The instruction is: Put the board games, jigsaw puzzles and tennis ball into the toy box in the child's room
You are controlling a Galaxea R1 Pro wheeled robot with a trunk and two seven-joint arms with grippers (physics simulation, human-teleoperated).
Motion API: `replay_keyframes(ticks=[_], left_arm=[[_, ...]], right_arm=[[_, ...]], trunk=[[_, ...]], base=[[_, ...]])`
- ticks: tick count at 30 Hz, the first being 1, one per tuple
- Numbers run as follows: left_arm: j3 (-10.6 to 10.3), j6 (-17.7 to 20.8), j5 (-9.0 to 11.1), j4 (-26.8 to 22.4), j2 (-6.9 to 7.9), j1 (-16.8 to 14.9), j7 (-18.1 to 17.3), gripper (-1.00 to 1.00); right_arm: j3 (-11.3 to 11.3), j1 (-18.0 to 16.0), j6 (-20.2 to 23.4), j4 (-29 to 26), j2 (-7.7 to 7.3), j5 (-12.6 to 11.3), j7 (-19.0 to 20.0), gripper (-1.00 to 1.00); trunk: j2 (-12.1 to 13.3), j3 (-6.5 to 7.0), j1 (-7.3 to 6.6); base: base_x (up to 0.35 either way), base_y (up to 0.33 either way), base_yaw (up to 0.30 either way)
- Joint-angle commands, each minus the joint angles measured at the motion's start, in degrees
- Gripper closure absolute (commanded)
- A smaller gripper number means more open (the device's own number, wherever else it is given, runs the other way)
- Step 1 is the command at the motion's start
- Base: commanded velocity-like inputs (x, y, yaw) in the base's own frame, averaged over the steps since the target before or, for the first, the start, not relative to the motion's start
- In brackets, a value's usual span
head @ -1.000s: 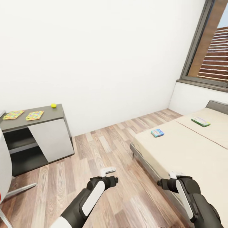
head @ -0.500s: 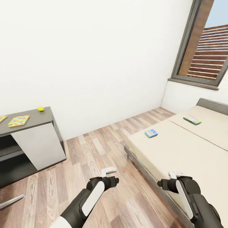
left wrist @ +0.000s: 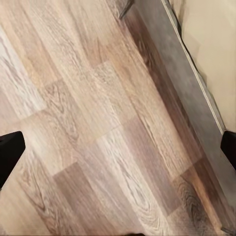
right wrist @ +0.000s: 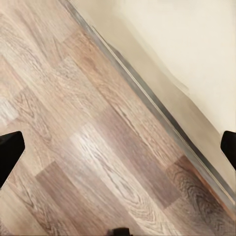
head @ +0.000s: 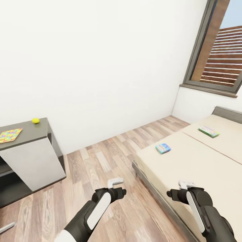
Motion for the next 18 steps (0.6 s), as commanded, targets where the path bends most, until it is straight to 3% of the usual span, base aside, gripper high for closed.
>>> replay_keyframes(ticks=[1, 18], left_arm=[[-0.1, 0.1, 0.6, -0.1, 0.01, 0.0, 0.6, -1.0], [0.0, 0.1, 0.7, 0.0, 0.05, 0.0, 0.5, -1.0]], right_arm=[[0.0, 0.0, 0.1, -0.1, 0.02, -0.3, 0.0, -1.0], [-0.1, -0.1, 0.1, -0.1, 0.03, -0.6, 0.0, -1.0]], trunk=[[0.0, -0.06, 0.03], [0.0, -0.06, 0.03]], base=[[0.328, 0.035, -0.019], [0.325, 0.137, -0.106]])
